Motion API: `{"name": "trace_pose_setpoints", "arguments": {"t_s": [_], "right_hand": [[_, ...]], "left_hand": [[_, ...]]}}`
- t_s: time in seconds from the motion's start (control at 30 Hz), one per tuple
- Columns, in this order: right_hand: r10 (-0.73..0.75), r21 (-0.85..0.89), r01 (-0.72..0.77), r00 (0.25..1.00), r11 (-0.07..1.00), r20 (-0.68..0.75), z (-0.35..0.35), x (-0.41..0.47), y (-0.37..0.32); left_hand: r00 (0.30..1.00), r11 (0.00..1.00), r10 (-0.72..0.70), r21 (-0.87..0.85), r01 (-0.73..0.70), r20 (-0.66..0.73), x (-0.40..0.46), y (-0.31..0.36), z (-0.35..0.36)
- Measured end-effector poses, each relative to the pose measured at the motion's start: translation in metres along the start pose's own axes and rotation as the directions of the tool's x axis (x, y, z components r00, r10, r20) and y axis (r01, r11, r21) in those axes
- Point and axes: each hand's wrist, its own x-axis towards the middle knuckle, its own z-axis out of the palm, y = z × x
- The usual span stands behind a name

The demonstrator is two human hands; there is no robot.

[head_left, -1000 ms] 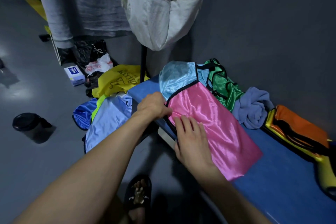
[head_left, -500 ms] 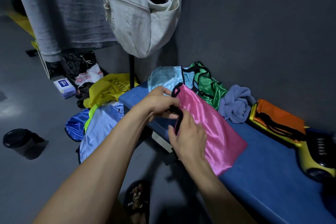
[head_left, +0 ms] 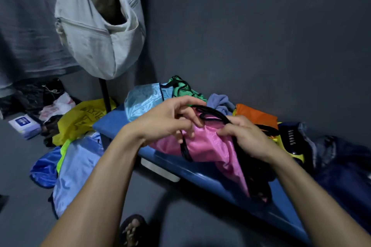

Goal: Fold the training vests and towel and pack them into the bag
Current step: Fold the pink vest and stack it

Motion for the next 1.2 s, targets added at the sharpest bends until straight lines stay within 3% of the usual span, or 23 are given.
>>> {"name": "trace_pose_setpoints", "arguments": {"t_s": [0.1,0.23,0.47,0.6,0.7,0.93,1.2], "right_hand": [[0.045,0.079,-0.047,0.999,0.996,0.027,-0.029,-0.015,-0.002],[0.067,0.154,-0.068,0.998,0.986,0.006,-0.048,-0.034,0.000],[0.073,0.206,-0.074,0.997,0.976,0.015,-0.060,-0.047,0.005],[0.080,0.205,-0.081,0.997,0.975,0.012,-0.063,-0.051,0.009],[0.073,0.182,-0.067,0.997,0.981,-0.025,-0.064,-0.052,0.012],[0.024,0.205,-0.032,0.999,0.978,0.039,-0.067,-0.055,0.012],[-0.029,0.205,0.016,0.998,0.979,0.062,-0.067,-0.054,0.014]], "left_hand": [[0.985,0.986,0.143,0.099,-0.134,-0.095,0.009,0.000,0.025],[0.886,0.879,0.406,0.360,-0.312,-0.223,0.020,-0.003,0.050],[0.691,0.738,0.634,0.538,-0.407,-0.347,0.017,0.002,0.092],[0.618,0.707,0.679,0.582,-0.403,-0.397,0.016,0.004,0.100],[0.615,0.660,0.710,0.630,-0.409,-0.344,0.015,0.003,0.102],[0.607,0.617,0.731,0.680,-0.395,-0.311,0.012,0.000,0.103],[0.769,0.824,0.524,0.447,-0.349,-0.366,0.005,-0.002,0.094]]}}
